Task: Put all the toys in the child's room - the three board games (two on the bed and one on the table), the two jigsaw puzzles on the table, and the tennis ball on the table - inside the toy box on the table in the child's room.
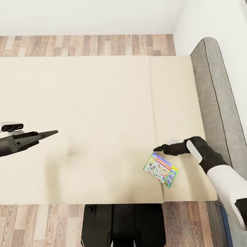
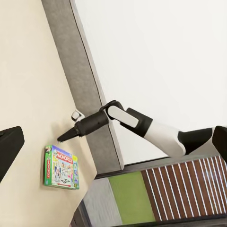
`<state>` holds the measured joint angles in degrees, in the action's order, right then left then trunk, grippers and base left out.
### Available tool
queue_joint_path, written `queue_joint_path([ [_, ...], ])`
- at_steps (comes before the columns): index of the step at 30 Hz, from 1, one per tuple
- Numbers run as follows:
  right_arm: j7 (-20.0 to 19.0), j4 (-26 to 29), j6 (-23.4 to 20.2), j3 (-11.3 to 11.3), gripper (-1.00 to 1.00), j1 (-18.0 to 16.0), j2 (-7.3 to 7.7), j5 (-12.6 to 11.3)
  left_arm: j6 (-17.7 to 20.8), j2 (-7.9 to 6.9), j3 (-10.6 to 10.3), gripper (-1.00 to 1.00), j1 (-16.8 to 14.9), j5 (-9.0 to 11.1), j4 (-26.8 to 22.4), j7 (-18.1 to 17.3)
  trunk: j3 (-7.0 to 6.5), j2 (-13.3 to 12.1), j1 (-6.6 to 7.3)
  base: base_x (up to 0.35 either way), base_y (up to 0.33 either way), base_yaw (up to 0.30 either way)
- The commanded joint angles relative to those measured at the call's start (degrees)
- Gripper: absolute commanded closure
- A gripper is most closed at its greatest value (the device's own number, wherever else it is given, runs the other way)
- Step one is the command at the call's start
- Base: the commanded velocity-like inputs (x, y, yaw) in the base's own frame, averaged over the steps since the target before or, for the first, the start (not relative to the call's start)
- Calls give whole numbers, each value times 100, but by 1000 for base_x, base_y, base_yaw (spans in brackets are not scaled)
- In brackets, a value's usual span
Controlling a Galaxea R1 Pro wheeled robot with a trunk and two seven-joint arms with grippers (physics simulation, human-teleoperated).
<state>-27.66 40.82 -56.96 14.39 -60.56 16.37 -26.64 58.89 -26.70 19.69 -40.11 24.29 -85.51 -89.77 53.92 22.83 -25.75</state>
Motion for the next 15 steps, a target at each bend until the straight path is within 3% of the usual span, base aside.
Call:
queue_joint_path([
  [1,-51,44,-4,14,-100,6,6,46,61,-2,-1,-100,-1,-6,-1,-23,6,9,-4,0,0,0],
  [9,-51,480,-21,-44,-100,256,31,29,61,-2,-1,-100,-4,-5,-1,-23,5,9,-4,0,0,0],
  [15,-40,991,-31,-131,-100,592,151,-8,61,-2,-1,-100,-2,-6,-1,-23,5,9,-4,0,0,0],
])
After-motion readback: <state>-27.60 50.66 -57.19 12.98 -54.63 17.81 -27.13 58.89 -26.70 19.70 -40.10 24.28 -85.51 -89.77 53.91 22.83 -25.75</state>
